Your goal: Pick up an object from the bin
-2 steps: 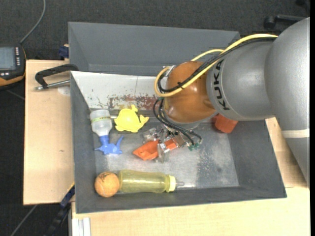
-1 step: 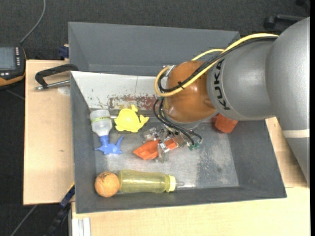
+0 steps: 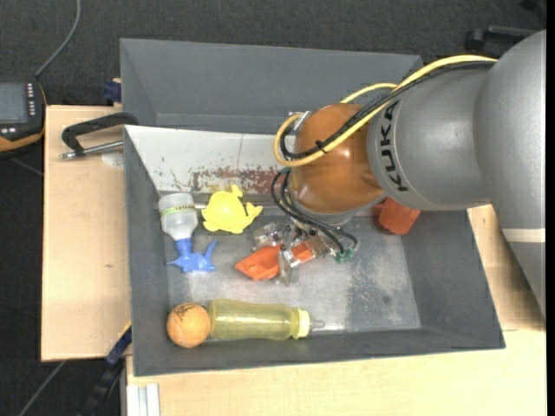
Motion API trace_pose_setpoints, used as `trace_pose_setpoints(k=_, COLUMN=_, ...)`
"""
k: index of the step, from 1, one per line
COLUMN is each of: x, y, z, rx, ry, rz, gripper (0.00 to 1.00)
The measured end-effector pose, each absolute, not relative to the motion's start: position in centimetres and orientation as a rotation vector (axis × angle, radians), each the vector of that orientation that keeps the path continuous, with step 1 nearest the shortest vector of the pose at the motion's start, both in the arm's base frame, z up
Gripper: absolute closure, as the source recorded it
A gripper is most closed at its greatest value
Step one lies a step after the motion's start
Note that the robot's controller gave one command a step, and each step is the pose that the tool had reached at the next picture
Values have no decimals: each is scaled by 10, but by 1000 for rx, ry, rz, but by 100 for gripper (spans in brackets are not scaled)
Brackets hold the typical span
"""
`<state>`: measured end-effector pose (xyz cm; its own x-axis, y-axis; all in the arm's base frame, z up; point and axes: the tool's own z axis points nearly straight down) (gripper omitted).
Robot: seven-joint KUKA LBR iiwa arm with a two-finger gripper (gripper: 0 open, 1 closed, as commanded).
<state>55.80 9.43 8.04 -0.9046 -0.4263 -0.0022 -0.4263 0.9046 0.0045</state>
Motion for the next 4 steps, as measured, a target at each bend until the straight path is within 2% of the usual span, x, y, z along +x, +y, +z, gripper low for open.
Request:
trace_pose_setpoints(k=2, x=560, y=96, z=114, rx=-685, ry=3056, rz=8, gripper=100)
trace_pose_setpoints(k=4, x=560, y=96, z=132, rx=-685, ry=3056, rz=9, gripper=100)
